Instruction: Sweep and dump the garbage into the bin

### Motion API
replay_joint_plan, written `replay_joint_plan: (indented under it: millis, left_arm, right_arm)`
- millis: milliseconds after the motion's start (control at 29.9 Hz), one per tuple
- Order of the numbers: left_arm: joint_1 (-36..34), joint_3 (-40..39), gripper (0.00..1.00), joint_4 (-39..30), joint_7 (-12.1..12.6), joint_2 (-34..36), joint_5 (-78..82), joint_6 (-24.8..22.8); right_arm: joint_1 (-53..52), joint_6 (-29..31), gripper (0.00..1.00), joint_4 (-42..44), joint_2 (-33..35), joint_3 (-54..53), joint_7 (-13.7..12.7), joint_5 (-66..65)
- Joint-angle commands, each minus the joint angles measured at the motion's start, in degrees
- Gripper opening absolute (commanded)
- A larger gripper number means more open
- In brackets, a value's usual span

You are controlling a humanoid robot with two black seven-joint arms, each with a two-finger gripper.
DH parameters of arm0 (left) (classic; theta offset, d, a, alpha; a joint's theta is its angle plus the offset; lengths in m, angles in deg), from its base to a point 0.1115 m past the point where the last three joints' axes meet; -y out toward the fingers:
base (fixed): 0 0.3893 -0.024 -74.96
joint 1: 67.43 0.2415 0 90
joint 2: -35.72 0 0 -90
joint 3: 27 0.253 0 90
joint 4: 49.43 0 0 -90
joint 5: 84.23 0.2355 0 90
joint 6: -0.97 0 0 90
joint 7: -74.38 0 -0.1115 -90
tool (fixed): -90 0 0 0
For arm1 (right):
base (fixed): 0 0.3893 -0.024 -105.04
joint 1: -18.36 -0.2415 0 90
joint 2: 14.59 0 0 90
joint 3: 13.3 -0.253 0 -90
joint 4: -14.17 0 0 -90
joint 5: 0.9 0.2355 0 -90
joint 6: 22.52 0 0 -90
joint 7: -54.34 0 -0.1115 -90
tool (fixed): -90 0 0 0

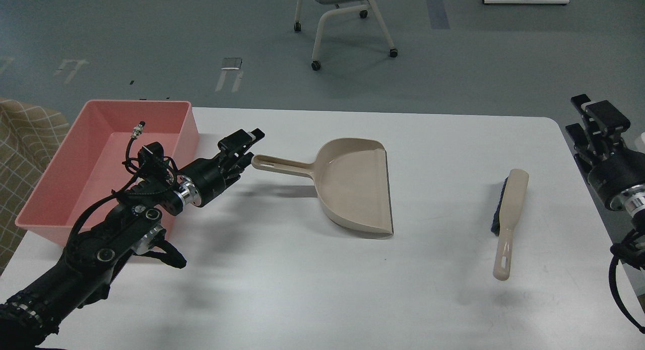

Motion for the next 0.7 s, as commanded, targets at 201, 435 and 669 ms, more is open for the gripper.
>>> replay_joint_plan:
  millis: [201,435,669]
  left_arm:
    - [-4.3,4.2,0.85,-0.4,0.5,5.4,-1.7,0.4]
    - [-4.5,4.0,0.96,-9.6,0.1,8.9,-9.0,0.5]
    - [-6.3,-3.9,0.98,-9.1,0.0,8.4,-27.3,-0.1]
  right_arm:
    - [-0.2,0.3,0.69,0.0,-0.1,0.0,0.0,0.0]
    - [0.1,0.7,0.82,-0.2,-0.3,0.5,-0.2,2.3]
    - [-1.9,0.8,1.0,-0.5,-1.3,0.5,-0.5,6.6]
